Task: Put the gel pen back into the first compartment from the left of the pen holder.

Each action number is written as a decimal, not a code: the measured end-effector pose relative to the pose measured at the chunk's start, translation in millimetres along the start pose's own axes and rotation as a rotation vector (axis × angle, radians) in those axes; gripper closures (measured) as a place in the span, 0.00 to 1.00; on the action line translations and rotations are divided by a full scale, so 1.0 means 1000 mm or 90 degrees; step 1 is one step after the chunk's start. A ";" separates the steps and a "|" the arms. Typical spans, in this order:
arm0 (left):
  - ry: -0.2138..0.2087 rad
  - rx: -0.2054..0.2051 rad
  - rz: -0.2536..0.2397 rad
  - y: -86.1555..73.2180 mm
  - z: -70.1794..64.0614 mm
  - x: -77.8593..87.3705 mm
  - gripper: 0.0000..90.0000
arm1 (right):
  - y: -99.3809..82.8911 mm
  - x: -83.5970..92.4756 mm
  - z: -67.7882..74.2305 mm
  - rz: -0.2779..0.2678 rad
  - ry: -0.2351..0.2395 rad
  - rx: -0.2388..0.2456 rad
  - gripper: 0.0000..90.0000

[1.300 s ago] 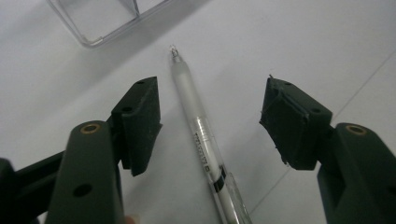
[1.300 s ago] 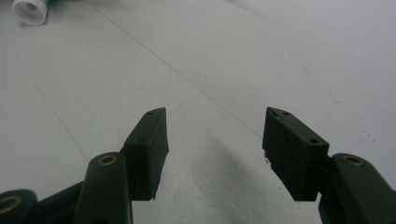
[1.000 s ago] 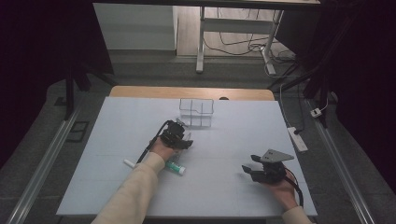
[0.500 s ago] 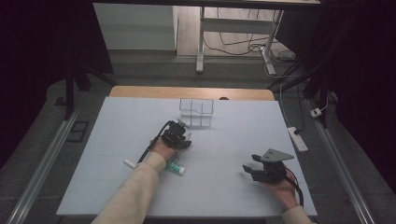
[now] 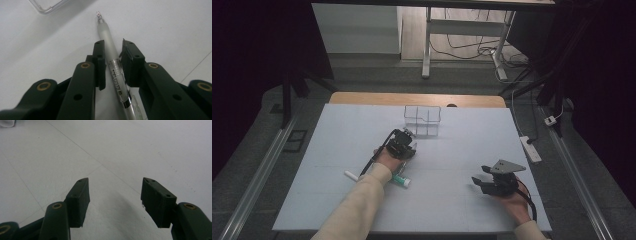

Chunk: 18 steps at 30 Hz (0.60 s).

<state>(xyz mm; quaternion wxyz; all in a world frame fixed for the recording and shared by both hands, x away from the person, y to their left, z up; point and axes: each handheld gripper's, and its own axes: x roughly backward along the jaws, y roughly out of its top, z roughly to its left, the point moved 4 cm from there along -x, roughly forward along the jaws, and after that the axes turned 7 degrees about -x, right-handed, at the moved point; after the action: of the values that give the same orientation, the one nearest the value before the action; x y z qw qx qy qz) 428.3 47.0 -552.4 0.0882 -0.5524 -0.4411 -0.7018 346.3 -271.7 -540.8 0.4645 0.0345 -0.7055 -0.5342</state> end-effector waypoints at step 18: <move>-0.001 0.018 -0.003 0.003 0.001 -0.002 0.87 | 0.000 -0.001 0.000 0.002 -0.004 0.001 0.44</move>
<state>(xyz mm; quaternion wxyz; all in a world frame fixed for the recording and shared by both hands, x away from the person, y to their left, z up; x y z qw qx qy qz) 431.7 45.1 -552.2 0.0941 -0.5507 -0.4520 -0.6954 346.8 -271.4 -541.8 0.4629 0.0321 -0.7076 -0.5329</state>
